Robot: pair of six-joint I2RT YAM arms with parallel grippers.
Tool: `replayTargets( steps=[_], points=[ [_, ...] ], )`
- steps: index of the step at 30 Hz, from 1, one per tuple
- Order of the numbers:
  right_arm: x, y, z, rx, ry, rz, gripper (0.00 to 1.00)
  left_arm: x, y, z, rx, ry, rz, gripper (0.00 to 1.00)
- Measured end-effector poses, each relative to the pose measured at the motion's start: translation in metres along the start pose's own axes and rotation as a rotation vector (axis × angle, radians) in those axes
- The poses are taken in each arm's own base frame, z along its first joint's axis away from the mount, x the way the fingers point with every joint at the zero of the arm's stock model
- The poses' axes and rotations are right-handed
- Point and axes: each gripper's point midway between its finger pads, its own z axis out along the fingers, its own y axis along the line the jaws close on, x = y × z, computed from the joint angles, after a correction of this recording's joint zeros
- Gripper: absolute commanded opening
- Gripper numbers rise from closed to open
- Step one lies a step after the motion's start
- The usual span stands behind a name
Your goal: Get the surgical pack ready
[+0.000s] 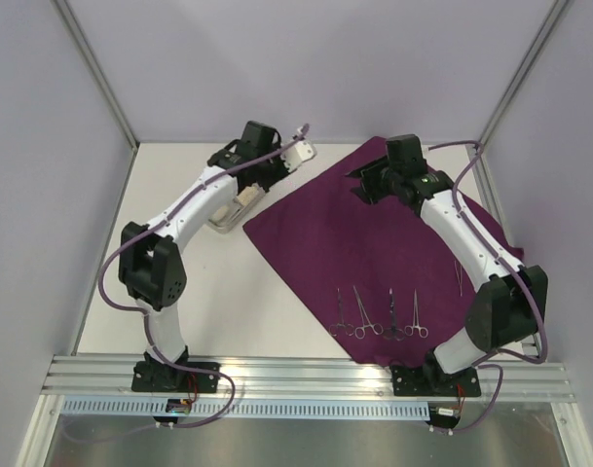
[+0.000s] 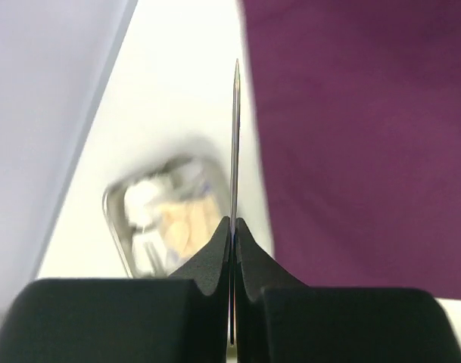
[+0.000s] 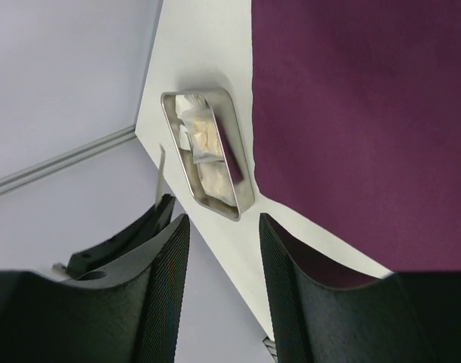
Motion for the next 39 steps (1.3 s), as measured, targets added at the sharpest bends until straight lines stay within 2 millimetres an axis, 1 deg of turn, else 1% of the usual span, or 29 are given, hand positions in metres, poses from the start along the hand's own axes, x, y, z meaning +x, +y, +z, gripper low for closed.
replayTargets(
  steps=[2,3,5,6,7,9,12,14,15,19,22,24,26,32,36,39],
  points=[
    [-0.006,0.000,-0.001,-0.002,-0.019,-0.019,0.44,0.031,0.024,-0.004,-0.029,0.048,-0.096,0.00],
    [-0.008,-0.001,-0.001,-0.002,-0.029,-0.035,0.44,0.050,0.039,-0.008,-0.048,0.074,-0.150,0.00],
    [-0.013,-0.002,-0.001,0.000,-0.052,-0.064,0.44,0.081,0.065,-0.017,-0.093,0.109,-0.246,0.00],
    [-0.015,-0.003,0.000,0.003,-0.064,-0.080,0.44,0.102,0.081,-0.023,-0.123,0.125,-0.305,0.00],
    [-0.017,-0.004,0.000,0.005,-0.073,-0.094,0.44,0.114,0.089,-0.026,-0.138,0.136,-0.340,0.00],
    [-0.021,-0.008,0.002,0.013,-0.094,-0.121,0.44,0.148,0.110,-0.034,-0.177,0.159,-0.424,0.00],
    [-0.025,-0.013,0.003,0.030,-0.117,-0.153,0.44,0.183,0.123,-0.032,-0.197,0.191,-0.497,0.00],
    [-0.028,-0.015,0.003,0.036,-0.130,-0.170,0.44,0.200,0.123,-0.024,-0.197,0.207,-0.524,0.00],
    [-0.029,-0.016,0.003,0.039,-0.136,-0.178,0.44,0.209,0.118,-0.017,-0.186,0.221,-0.538,0.00],
    [-0.032,-0.021,0.003,0.060,-0.150,-0.194,0.44,0.225,0.098,0.004,-0.130,0.250,-0.585,0.00],
    [-0.033,-0.025,0.003,0.076,-0.154,-0.201,0.44,0.231,0.090,0.016,-0.104,0.251,-0.616,0.00],
    [-0.034,-0.027,0.004,0.085,-0.157,-0.206,0.44,0.234,0.087,0.021,-0.093,0.252,-0.632,0.00],
    [-0.035,-0.029,0.004,0.094,-0.160,-0.211,0.44,0.235,0.085,0.023,-0.085,0.253,-0.643,0.00],
    [-0.037,-0.032,0.004,0.104,-0.166,-0.216,0.44,0.231,0.082,0.025,-0.072,0.235,-0.683,0.00],
    [-0.042,-0.033,0.004,0.108,-0.172,-0.213,0.43,0.233,0.081,0.027,-0.076,0.240,-0.702,0.00],
    [-0.044,-0.035,0.006,0.115,-0.174,-0.213,0.43,0.233,0.084,0.032,-0.082,0.241,-0.715,0.00]
  ],
)
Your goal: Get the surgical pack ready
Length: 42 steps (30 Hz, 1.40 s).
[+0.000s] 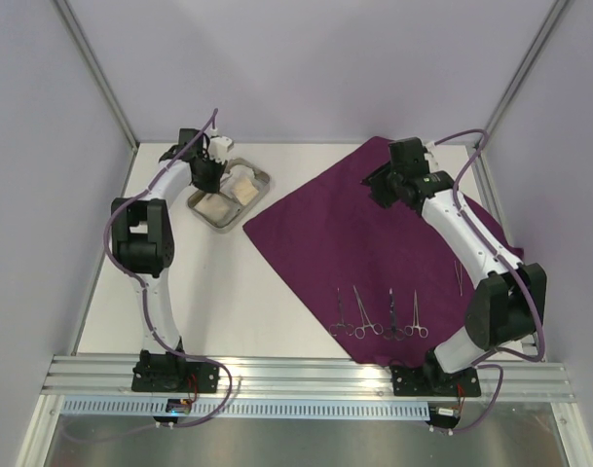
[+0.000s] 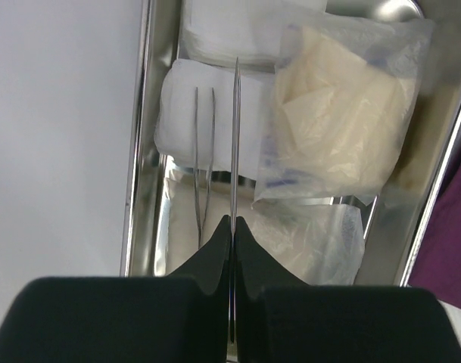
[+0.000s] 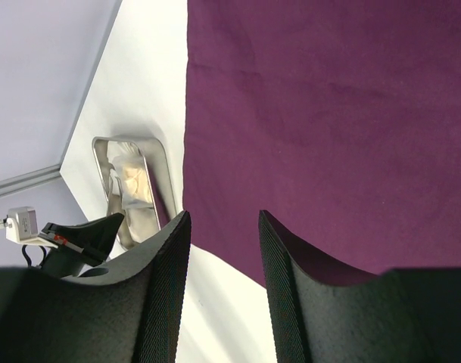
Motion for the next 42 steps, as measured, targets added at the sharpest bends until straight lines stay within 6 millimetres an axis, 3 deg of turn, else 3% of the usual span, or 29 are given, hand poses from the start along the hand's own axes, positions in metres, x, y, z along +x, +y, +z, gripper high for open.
replayTargets(
  steps=[17,31,36,42],
  points=[
    [-0.008,-0.006,0.005,0.015,-0.002,0.006,0.44,0.013,0.003,0.015,-0.010,0.053,-0.029,0.00],
    [-0.009,-0.012,0.007,0.025,0.007,0.009,0.44,0.022,-0.001,0.012,0.006,0.094,-0.033,0.20],
    [-0.010,-0.013,0.007,0.024,0.012,0.012,0.44,0.025,-0.001,0.012,0.008,0.104,-0.029,0.31],
    [-0.008,-0.014,0.007,0.024,0.022,0.013,0.44,0.026,-0.001,0.011,0.007,0.113,-0.025,0.32]
  ],
)
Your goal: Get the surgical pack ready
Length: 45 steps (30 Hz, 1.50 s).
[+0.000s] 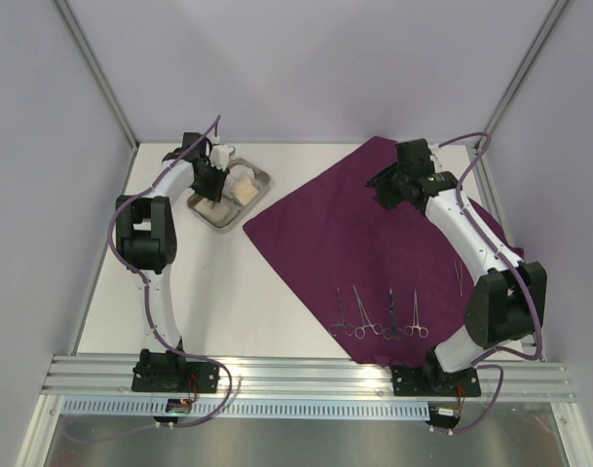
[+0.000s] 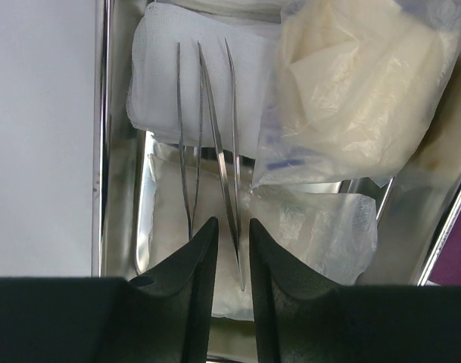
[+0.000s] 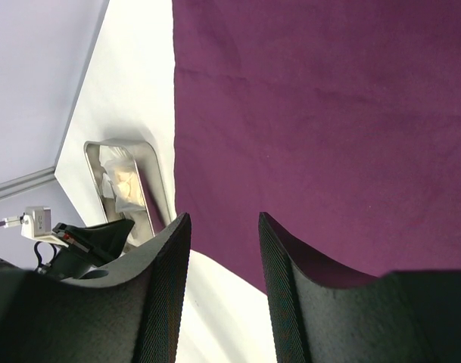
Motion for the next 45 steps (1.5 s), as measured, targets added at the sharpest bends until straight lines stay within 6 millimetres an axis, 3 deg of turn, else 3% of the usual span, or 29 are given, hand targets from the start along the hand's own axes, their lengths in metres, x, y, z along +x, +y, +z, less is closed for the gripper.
replayTargets(
  steps=[8,10,13,16,19,20,24,27,31,38,45],
  points=[
    [-0.004,-0.003,0.000,-0.003,0.010,-0.035,0.44,-0.006,0.003,-0.007,-0.016,0.000,0.012,0.32],
    [-0.012,-0.010,0.000,0.019,0.013,-0.086,0.44,-0.012,0.005,-0.011,-0.028,-0.008,0.022,0.32],
    [-0.043,-0.029,-0.005,0.101,-0.010,-0.206,0.45,-0.023,0.010,-0.022,-0.059,-0.019,0.034,0.32],
    [-0.075,-0.066,-0.017,0.223,-0.038,-0.324,0.52,-0.031,0.013,-0.044,-0.099,-0.033,0.041,0.33],
    [-0.094,-0.116,-0.025,0.367,-0.010,-0.389,0.54,-0.040,0.017,-0.072,-0.150,-0.056,0.046,0.37],
    [-0.106,-0.142,-0.029,0.426,-0.004,-0.372,0.54,-0.043,0.019,-0.083,-0.168,-0.066,0.049,0.38],
    [-0.114,-0.231,-0.038,0.610,0.100,-0.306,0.52,-0.050,0.022,-0.122,-0.223,-0.090,0.051,0.50],
    [-0.111,-0.272,-0.039,0.701,0.186,-0.283,0.52,-0.049,0.020,-0.145,-0.241,-0.094,0.050,0.56],
    [-0.105,-0.293,-0.030,0.742,0.282,-0.331,0.52,-0.036,0.011,-0.161,-0.230,-0.071,0.048,0.62],
    [-0.099,-0.316,-0.009,0.761,0.407,-0.365,0.50,-0.015,-0.006,-0.164,-0.158,-0.015,0.043,0.63],
    [-0.091,-0.320,-0.001,0.729,0.446,-0.375,0.43,-0.006,-0.011,-0.163,-0.136,0.017,0.042,0.63]
  ],
)
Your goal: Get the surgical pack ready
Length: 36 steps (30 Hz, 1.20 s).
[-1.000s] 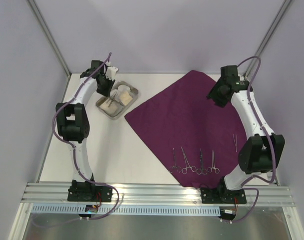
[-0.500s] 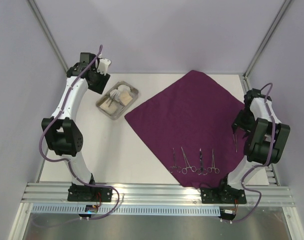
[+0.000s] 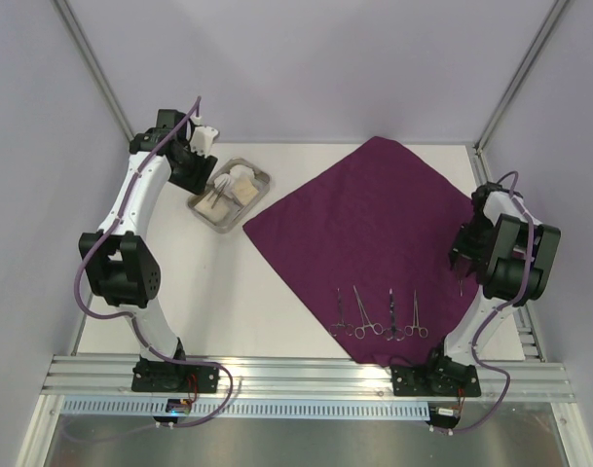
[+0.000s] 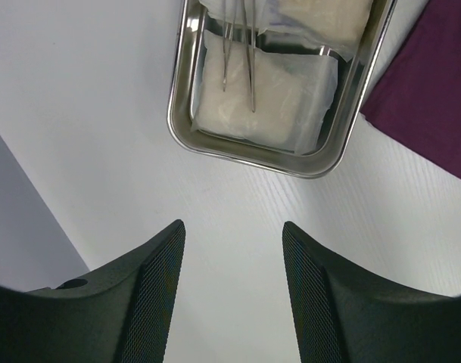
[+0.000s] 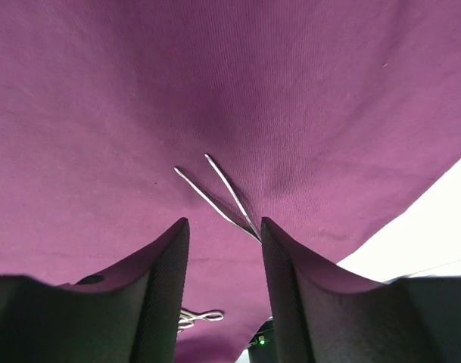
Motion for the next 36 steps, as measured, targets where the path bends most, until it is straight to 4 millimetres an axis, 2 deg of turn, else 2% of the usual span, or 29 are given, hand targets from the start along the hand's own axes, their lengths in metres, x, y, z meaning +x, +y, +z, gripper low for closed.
replayTargets(
  steps=[8,16,24,32,36],
  points=[
    [0.004,0.000,0.010,0.004,0.017,-0.005,0.27,0.002,-0.003,0.000,0.018,0.006,-0.001,0.63],
    [0.004,0.000,0.011,0.006,0.015,-0.006,0.26,0.003,-0.005,0.000,0.028,0.011,-0.001,0.63],
    [0.004,0.002,0.015,-0.006,0.016,-0.006,0.01,0.004,-0.007,-0.001,0.034,0.015,-0.001,0.63],
    [0.004,0.003,0.013,-0.009,0.002,0.003,0.00,0.003,-0.011,-0.001,0.056,0.009,0.000,0.59],
    [0.000,0.005,-0.006,-0.025,-0.059,0.057,0.00,0.001,-0.016,-0.007,0.093,0.009,0.008,0.55]
  ],
)
